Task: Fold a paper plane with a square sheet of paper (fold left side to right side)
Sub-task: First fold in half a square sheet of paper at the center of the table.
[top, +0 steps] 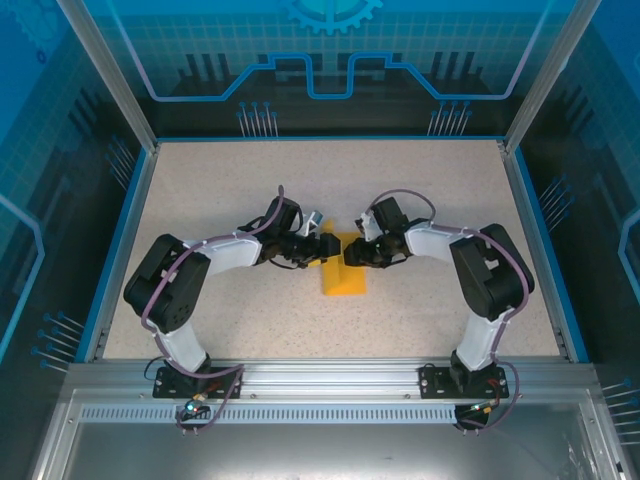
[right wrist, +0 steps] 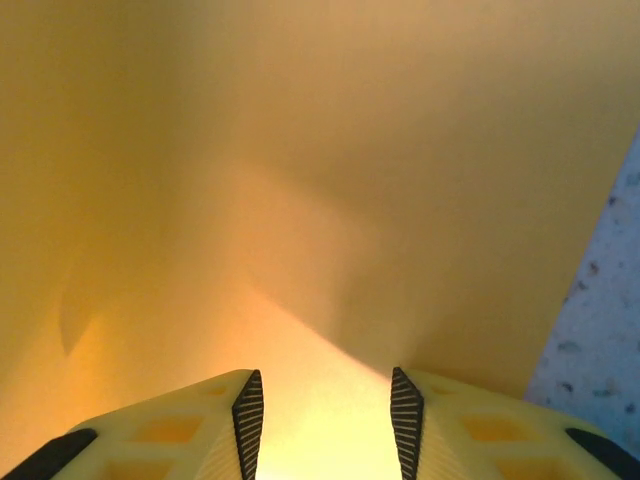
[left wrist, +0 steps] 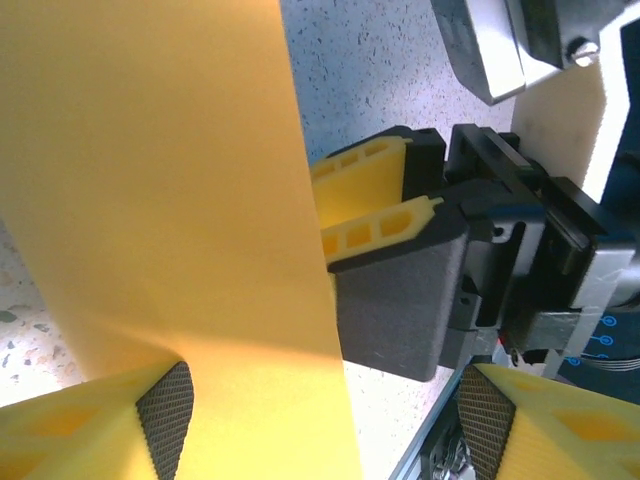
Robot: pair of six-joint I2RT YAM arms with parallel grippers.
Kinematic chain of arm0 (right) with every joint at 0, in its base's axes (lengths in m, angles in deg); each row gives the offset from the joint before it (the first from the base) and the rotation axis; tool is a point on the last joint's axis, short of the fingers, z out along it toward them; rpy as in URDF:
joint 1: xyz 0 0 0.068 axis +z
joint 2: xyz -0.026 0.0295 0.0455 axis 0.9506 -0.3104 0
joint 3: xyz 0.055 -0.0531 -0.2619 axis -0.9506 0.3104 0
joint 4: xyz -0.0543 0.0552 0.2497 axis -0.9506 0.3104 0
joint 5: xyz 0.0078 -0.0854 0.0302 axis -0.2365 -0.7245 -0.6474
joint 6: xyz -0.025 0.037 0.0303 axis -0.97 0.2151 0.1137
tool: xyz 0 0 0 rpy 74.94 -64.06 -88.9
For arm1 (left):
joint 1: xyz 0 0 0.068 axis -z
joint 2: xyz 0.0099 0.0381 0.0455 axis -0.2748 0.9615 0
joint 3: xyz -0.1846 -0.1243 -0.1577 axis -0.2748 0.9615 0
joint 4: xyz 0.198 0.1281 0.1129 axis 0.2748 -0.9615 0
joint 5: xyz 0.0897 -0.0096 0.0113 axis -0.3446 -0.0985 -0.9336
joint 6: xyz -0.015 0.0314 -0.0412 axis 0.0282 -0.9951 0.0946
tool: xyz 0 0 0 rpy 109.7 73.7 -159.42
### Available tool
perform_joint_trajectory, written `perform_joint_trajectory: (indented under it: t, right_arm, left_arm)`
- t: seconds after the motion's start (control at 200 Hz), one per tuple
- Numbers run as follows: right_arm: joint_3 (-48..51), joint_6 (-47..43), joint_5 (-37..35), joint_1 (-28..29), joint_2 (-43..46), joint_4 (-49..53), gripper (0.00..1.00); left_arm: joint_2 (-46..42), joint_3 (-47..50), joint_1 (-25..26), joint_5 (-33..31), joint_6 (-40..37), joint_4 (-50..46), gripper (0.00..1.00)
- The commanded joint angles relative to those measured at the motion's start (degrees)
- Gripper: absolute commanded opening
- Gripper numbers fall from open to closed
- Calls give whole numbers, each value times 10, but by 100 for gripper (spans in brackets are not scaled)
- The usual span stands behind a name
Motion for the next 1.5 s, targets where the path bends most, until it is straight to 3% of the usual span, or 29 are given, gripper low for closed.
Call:
perform_joint_trajectory:
  t: [0.0, 0.33, 0.6, 0.735, 0.935, 1.05, 1.191, 1.336, 1.496]
  right_arm:
    - [23, 22, 52, -25, 43, -47, 43]
    - [73, 106, 160, -43, 69, -189, 49]
    - [71, 123, 173, -36, 63, -219, 50]
    - [67, 127, 176, -31, 57, -222, 50]
    - [58, 121, 169, -21, 44, -205, 44]
    - [50, 106, 153, -21, 40, -174, 25]
    - [32, 81, 117, -21, 36, -131, 0]
    - [13, 55, 79, -23, 21, -86, 0]
    - [3, 46, 45, -24, 9, -56, 0]
  left_arm:
    - [7, -11, 5, 6, 4, 8, 70]
    - [8, -10, 5, -4, 4, 3, 52]
    - [11, -10, 6, -9, 1, -1, 34]
    - [13, -10, 6, -9, 1, -1, 32]
    - [13, -11, 6, -10, 2, -2, 32]
    - [8, -10, 6, -16, 0, -7, 34]
    - [-10, -8, 6, -34, -8, -26, 45]
    - [-43, 3, 5, -80, -18, -61, 61]
    - [-31, 6, 5, -86, -4, -71, 65]
